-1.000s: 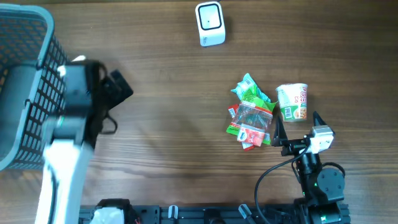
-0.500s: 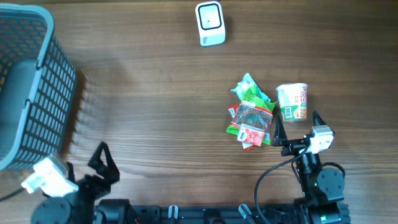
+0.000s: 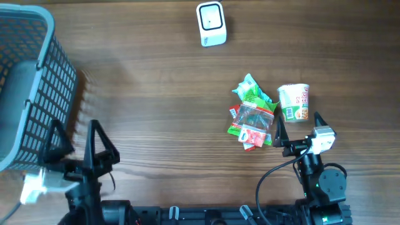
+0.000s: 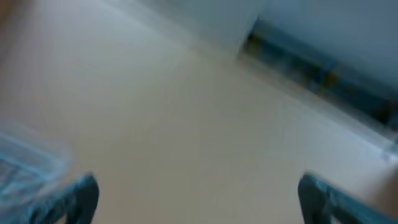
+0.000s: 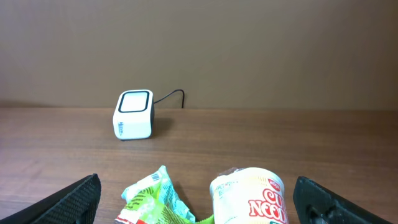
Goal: Scan the item barcode
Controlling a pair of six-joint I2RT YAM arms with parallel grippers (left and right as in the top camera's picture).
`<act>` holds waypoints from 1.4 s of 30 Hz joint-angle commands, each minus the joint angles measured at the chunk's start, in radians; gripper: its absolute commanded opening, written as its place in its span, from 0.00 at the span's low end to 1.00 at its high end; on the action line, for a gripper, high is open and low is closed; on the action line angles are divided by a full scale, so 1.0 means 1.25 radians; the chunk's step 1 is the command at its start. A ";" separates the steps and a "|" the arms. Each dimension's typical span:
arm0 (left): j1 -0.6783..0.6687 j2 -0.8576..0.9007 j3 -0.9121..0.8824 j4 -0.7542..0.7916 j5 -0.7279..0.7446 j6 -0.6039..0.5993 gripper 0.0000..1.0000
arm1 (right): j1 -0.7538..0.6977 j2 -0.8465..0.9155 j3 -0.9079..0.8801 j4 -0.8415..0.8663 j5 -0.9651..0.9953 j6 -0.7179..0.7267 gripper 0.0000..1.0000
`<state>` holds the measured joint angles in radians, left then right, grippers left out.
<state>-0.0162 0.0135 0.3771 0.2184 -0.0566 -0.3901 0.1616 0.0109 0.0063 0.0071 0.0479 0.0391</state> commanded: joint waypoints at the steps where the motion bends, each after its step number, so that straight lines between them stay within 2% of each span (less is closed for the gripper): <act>1: 0.006 -0.008 -0.183 0.184 0.078 0.055 1.00 | -0.003 -0.006 -0.001 0.002 -0.010 -0.008 1.00; 5: 0.006 -0.008 -0.297 0.211 0.086 0.055 1.00 | -0.003 -0.006 -0.001 0.002 -0.010 -0.009 1.00; 14: 0.006 -0.008 -0.297 -0.235 0.089 0.093 1.00 | -0.003 -0.006 -0.001 0.002 -0.010 -0.008 1.00; 16: 0.006 -0.008 -0.297 -0.235 0.087 0.121 1.00 | -0.003 -0.006 -0.001 0.002 -0.010 -0.008 1.00; 42: 0.006 -0.005 -0.297 -0.234 0.087 0.121 1.00 | -0.003 -0.006 -0.001 0.002 -0.010 -0.009 1.00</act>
<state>-0.0135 0.0128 0.0067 -0.0643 0.0475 -0.2630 0.1616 0.0109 0.0063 0.0067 0.0452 0.0391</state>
